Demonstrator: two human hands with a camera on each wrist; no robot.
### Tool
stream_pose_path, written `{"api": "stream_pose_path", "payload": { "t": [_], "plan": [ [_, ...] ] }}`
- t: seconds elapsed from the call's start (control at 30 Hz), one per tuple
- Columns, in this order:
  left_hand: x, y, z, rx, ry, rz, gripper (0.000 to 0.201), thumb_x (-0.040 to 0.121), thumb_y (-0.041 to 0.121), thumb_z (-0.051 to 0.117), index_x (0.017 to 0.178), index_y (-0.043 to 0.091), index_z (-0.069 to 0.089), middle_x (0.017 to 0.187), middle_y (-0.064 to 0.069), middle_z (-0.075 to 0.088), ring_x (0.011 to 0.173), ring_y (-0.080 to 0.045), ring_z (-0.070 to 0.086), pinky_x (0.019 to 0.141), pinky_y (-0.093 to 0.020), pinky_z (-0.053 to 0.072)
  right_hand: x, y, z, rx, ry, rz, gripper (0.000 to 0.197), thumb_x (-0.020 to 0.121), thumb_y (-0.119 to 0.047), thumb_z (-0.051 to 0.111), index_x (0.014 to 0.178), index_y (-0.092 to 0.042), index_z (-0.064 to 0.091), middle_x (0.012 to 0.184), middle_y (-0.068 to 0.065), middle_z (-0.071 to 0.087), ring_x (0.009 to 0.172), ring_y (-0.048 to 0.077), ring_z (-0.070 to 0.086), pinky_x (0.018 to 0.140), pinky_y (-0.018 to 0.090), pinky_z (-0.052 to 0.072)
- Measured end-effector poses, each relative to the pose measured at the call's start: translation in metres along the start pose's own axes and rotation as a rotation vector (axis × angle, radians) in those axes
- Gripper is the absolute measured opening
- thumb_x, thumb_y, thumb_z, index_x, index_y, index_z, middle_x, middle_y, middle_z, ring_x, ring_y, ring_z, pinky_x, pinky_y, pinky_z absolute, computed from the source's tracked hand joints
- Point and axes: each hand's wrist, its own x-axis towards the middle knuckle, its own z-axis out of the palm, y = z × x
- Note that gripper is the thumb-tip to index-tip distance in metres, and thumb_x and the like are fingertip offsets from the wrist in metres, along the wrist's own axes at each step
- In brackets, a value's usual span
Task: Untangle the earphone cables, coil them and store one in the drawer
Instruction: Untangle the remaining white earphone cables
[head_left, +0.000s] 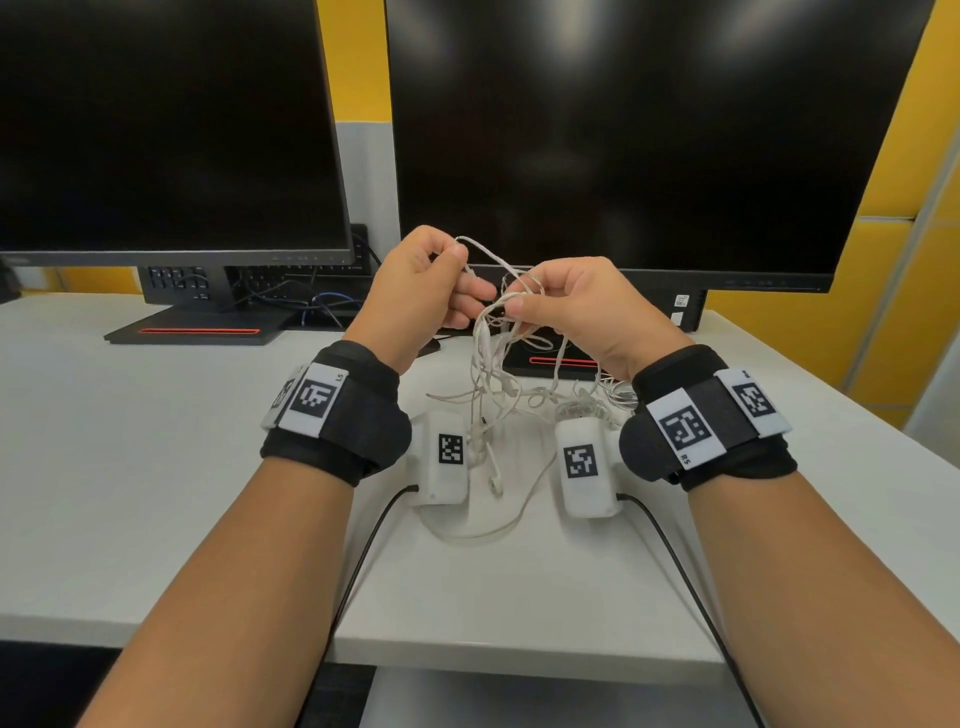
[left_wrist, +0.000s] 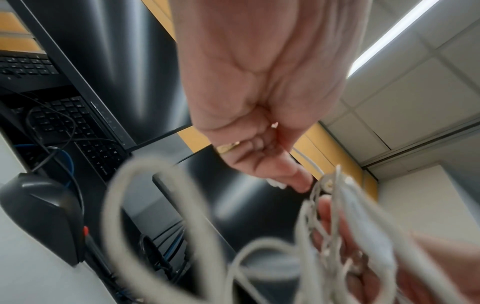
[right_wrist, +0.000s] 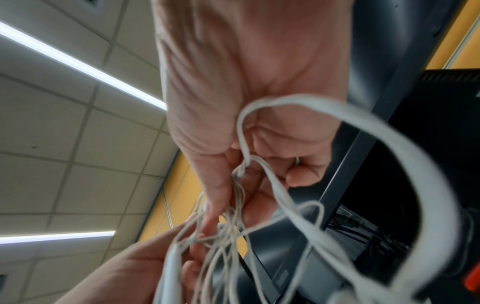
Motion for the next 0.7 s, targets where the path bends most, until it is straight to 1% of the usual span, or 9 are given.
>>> {"api": "stream_pose_path", "payload": {
  "t": [0.1,0.17,0.27,0.4,0.5,0.53,0.6,0.63,0.7],
  "plan": [
    [0.002,-0.003,-0.004,0.052,0.095,0.053,0.013,0.102,0.019,0.044,0.093,0.018,0.054,0.077,-0.001,0.065,0.061,-0.006,0.057,0.057,-0.018,0.049,0.001,0.002,0.0,-0.081,0.002,0.053,0.006,0.089,-0.014,0.069,0.084,-0.017,0.072,0.083,0.005,0.072,0.076,0.011,0.067,0.081,0.029,0.058],
    [0.001,-0.002,-0.003,0.12,0.08,0.089,0.014,0.099,0.02,0.049,0.089,0.018,0.058,0.075,0.003,0.059,0.061,0.0,0.054,0.06,-0.014,0.046,0.001,0.003,0.0,-0.139,0.021,0.093,0.007,0.091,-0.016,0.068,0.085,-0.019,0.072,0.082,0.001,0.071,0.075,0.008,0.064,0.075,0.027,0.056],
    [-0.003,0.004,-0.002,0.07,-0.028,0.089,0.018,0.094,0.015,0.052,0.077,0.016,0.059,0.071,0.002,0.053,0.067,-0.004,0.052,0.064,-0.017,0.044,0.0,0.003,-0.002,-0.091,0.056,0.154,0.007,0.092,-0.013,0.066,0.091,-0.016,0.072,0.081,0.002,0.069,0.071,0.007,0.064,0.065,0.02,0.052],
    [-0.01,0.01,-0.007,-0.085,-0.289,0.085,0.014,0.073,0.02,0.058,0.06,0.018,0.065,0.066,-0.002,0.058,0.061,-0.01,0.056,0.06,-0.022,0.048,0.001,0.002,-0.003,0.171,0.036,0.198,0.02,0.091,0.006,0.06,0.107,-0.003,0.068,0.097,0.017,0.071,0.079,0.013,0.071,0.07,0.022,0.058],
    [-0.015,0.011,-0.003,0.012,-0.405,0.041,0.041,0.091,0.028,0.054,0.054,0.019,0.07,0.068,-0.004,0.068,0.063,-0.016,0.058,0.062,-0.025,0.049,0.001,0.0,-0.003,0.243,0.018,0.17,0.03,0.091,0.013,0.054,0.117,0.002,0.064,0.105,0.021,0.07,0.085,0.017,0.072,0.077,0.027,0.059],
    [-0.014,0.01,-0.001,0.065,-0.387,0.022,0.052,0.098,0.032,0.05,0.052,0.016,0.068,0.067,-0.003,0.069,0.063,-0.016,0.058,0.062,-0.025,0.049,0.001,0.0,-0.003,0.249,0.018,0.163,0.032,0.09,0.015,0.053,0.119,0.002,0.063,0.107,0.021,0.07,0.089,0.019,0.072,0.08,0.029,0.059],
    [-0.011,0.009,0.0,0.153,-0.3,-0.011,0.061,0.101,0.037,0.043,0.049,0.011,0.061,0.064,-0.002,0.068,0.063,-0.016,0.058,0.062,-0.023,0.048,0.0,-0.003,-0.003,0.258,0.007,0.156,0.036,0.089,0.017,0.052,0.12,0.001,0.062,0.11,0.021,0.069,0.094,0.021,0.071,0.084,0.031,0.059],
    [-0.009,0.007,0.001,0.187,-0.237,-0.015,0.06,0.1,0.039,0.044,0.051,0.009,0.06,0.064,-0.004,0.067,0.064,-0.016,0.058,0.062,-0.023,0.049,-0.001,-0.004,-0.004,0.267,-0.006,0.153,0.039,0.089,0.019,0.051,0.121,0.0,0.061,0.11,0.019,0.07,0.096,0.021,0.071,0.085,0.031,0.059],
    [-0.003,0.001,0.0,0.245,-0.112,0.005,0.046,0.095,0.039,0.055,0.067,0.004,0.064,0.072,-0.011,0.064,0.066,-0.015,0.057,0.064,-0.022,0.047,-0.002,-0.006,-0.004,0.298,-0.031,0.144,0.043,0.087,0.022,0.048,0.122,0.0,0.061,0.111,0.018,0.07,0.099,0.022,0.071,0.087,0.032,0.059]
  ]
}}
